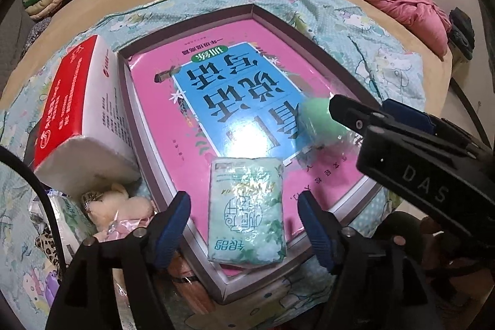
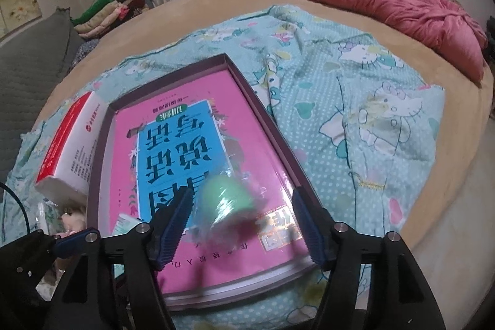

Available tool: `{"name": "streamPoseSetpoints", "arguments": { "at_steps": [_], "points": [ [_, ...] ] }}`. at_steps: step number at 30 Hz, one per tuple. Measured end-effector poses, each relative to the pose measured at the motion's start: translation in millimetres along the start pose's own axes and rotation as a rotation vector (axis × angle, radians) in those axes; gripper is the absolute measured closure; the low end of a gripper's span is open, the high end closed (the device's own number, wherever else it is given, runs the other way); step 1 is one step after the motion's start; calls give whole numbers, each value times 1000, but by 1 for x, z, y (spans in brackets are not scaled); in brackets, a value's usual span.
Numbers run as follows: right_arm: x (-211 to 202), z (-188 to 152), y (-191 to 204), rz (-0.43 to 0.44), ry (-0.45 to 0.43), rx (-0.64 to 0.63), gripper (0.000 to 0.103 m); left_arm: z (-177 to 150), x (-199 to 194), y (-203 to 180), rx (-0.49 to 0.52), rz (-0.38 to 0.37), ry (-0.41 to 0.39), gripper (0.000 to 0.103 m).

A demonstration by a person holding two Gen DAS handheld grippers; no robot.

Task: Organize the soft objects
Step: 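Open left tool onto pink tray while right tool releases sponge into tray, then withdraw both tools from the tray back toward the pile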

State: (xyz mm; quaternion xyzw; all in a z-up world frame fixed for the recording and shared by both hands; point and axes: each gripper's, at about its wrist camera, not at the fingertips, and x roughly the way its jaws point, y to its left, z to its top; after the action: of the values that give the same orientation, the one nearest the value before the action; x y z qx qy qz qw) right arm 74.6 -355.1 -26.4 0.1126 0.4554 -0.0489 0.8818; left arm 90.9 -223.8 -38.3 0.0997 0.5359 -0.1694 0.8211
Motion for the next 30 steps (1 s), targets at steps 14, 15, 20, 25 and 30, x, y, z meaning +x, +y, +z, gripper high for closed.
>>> {"name": "streamPoseSetpoints", "arguments": {
  "at_steps": [14,15,20,25,30],
  "points": [
    [-11,4,-6,-4,-60,30,26,2,-26,-1,4,31,-82,18],
    [-13,4,-5,-1,-67,31,26,2,-29,0,3,35,-87,18],
    [-25,7,-4,42,-125,42,24,0,-46,2,7,45,-124,18],
    [-38,10,0,71,-183,51,21,-4,-61,8,6,47,-152,17],
    [-50,10,9,89,-224,39,20,-9,-76,22,-18,62,-184,17]
  ]
}}
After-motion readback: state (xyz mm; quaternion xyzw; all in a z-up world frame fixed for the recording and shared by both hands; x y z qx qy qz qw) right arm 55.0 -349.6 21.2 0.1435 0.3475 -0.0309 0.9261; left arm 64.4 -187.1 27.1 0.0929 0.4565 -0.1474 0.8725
